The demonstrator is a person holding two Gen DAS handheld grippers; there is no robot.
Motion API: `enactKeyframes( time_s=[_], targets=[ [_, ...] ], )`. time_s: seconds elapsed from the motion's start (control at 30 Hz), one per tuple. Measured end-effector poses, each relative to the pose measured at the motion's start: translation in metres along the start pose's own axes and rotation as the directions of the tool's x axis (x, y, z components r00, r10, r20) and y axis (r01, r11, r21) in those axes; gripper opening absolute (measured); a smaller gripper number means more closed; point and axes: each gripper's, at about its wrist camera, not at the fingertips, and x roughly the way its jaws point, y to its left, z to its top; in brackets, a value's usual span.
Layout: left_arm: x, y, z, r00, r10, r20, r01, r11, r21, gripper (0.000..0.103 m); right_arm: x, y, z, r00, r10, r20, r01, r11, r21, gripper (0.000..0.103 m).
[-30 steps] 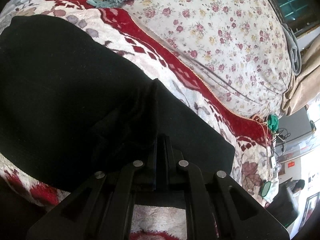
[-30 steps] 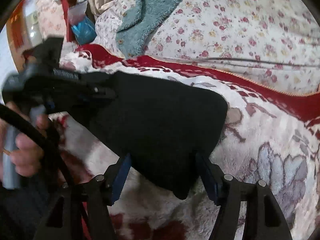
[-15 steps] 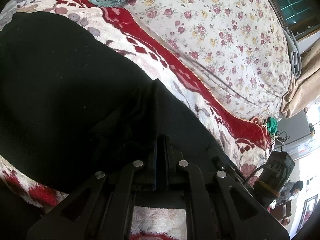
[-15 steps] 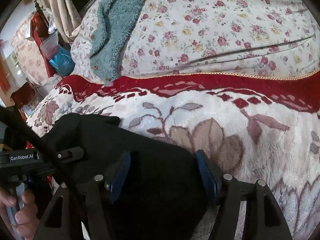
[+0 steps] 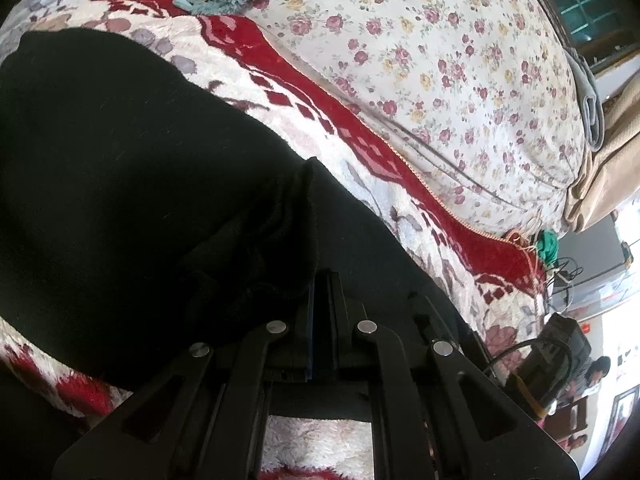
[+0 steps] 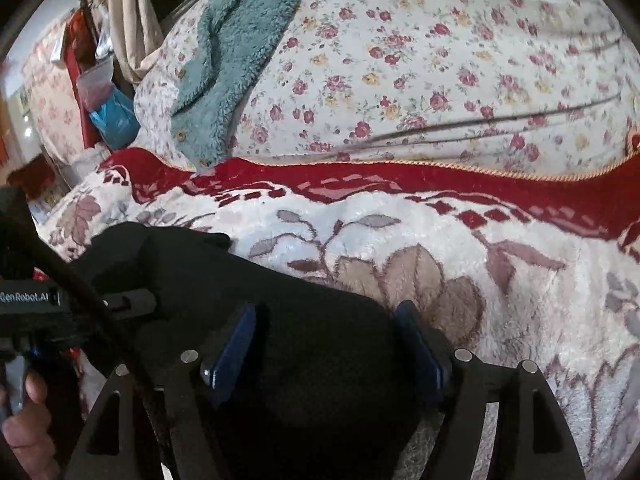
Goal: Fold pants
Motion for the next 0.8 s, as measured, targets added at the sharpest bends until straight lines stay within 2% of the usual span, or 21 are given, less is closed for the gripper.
enactKeyframes(
  time_s=[0.13, 0.27, 0.37, 0.5, 0.67, 0.8],
  targets=[
    [0.002, -0.014, -0.003, 0.997, 0.075, 0.025, -0.076, 0.993, 0.09, 0.005, -0.003, 0.001, -0.002, 1.0, -0.013, 0.018, 0.014, 1.0, -0.007, 0.07],
    [0.004, -0.03, -0.013, 0.983, 0.159, 0.088, -0.173, 0.966, 0.192, 0.005, -0.003, 0.002, -0.002, 1.0, -0.024, 0.019, 0.024, 1.0, -0.015, 0.07],
    [0.006, -0.034, -0.018, 0.973, 0.191, 0.127, -0.216, 0.952, 0.219, 0.006, -0.002, 0.002, -0.002, 0.999, -0.028, 0.018, 0.028, 0.999, -0.017, 0.07],
    [0.005, -0.03, -0.021, 0.972, 0.177, 0.153, -0.207, 0.955, 0.212, 0.006, -0.002, 0.002, -0.002, 0.999, -0.029, 0.019, 0.029, 0.999, -0.018, 0.07],
    [0.005, -0.021, -0.014, 0.984, 0.132, 0.118, -0.149, 0.978, 0.148, 0.006, -0.002, 0.002, -0.002, 0.999, -0.029, 0.017, 0.03, 0.999, -0.018, 0.07],
    [0.004, -0.023, -0.013, 0.986, 0.128, 0.103, -0.144, 0.977, 0.16, 0.006, -0.001, 0.004, -0.002, 0.999, -0.046, 0.017, 0.046, 0.998, -0.03, 0.071]
  ],
)
